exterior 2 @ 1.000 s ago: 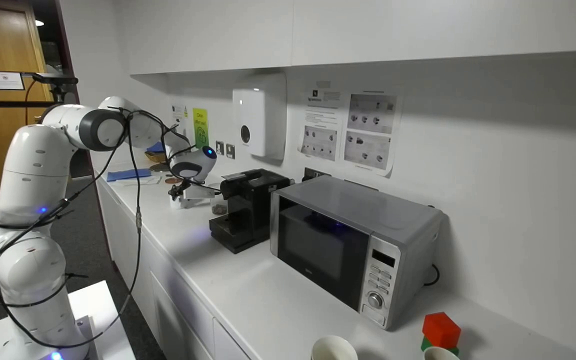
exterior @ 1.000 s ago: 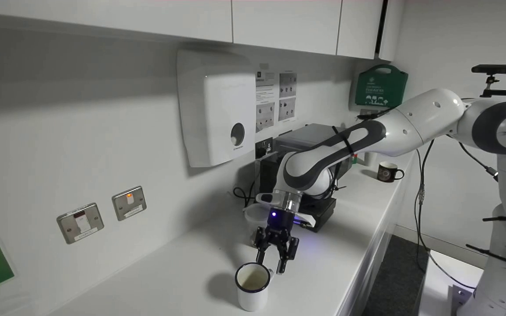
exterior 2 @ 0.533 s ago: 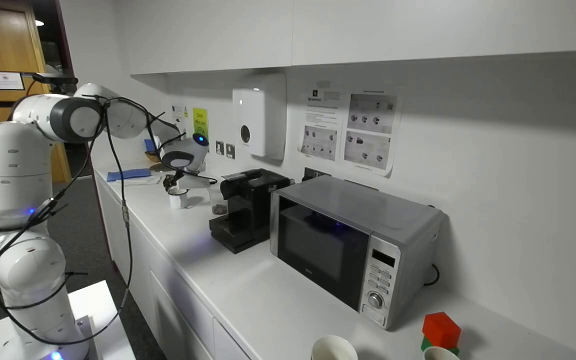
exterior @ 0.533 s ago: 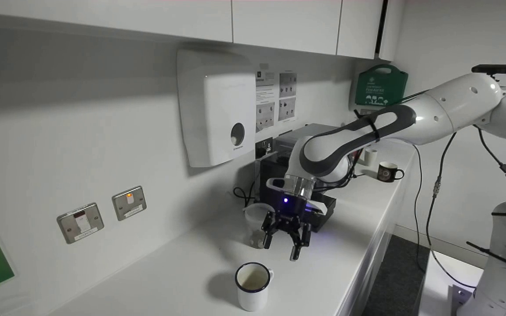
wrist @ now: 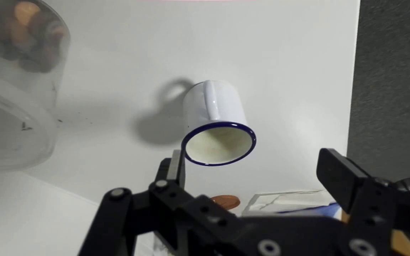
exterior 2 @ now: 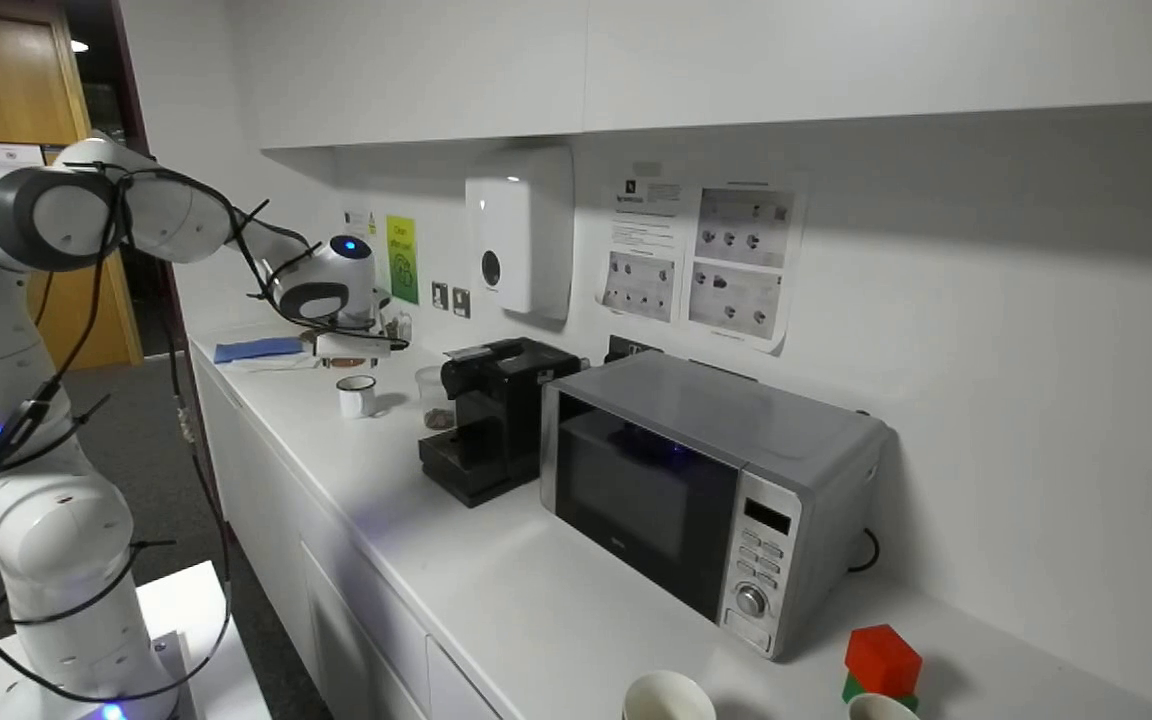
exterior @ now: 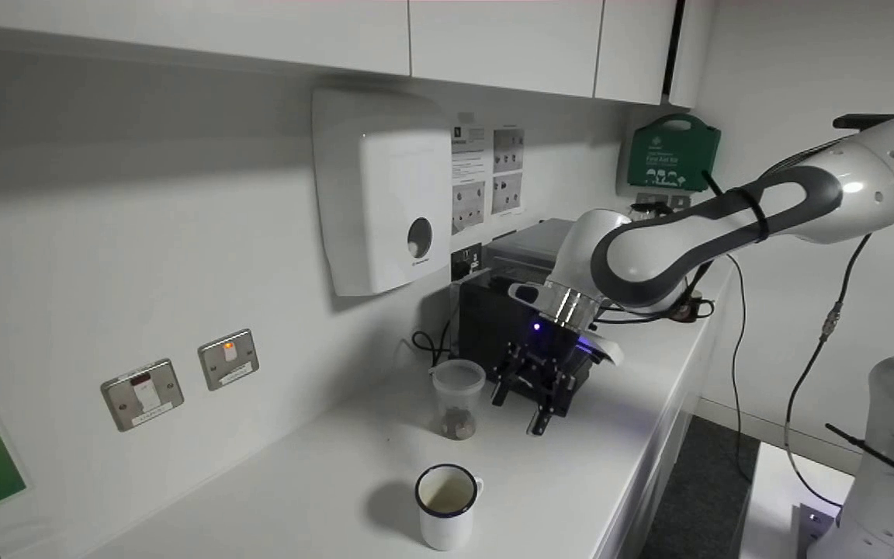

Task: Take the mug from the coffee maker and put it on the counter, and pour the content from the transparent cup into the mug

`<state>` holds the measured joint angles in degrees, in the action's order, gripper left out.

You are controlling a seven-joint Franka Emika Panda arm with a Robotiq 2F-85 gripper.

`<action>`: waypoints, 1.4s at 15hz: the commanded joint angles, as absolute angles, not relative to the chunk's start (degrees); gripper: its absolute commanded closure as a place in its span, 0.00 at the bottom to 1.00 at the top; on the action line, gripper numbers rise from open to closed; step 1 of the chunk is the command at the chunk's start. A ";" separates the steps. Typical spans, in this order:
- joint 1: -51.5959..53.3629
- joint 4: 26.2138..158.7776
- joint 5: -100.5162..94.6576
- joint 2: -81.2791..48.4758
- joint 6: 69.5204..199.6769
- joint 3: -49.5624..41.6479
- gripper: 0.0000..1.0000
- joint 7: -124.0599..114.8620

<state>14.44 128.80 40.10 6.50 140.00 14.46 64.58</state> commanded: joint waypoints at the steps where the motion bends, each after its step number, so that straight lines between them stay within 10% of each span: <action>1: 14.87 132.25 35.84 10.55 146.90 14.87 0.00 51.92; 21: 13.41 132.26 15.45 6.25 165.19 15.01 0.00 11.71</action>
<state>13.77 131.87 20.66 7.29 158.71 15.24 21.66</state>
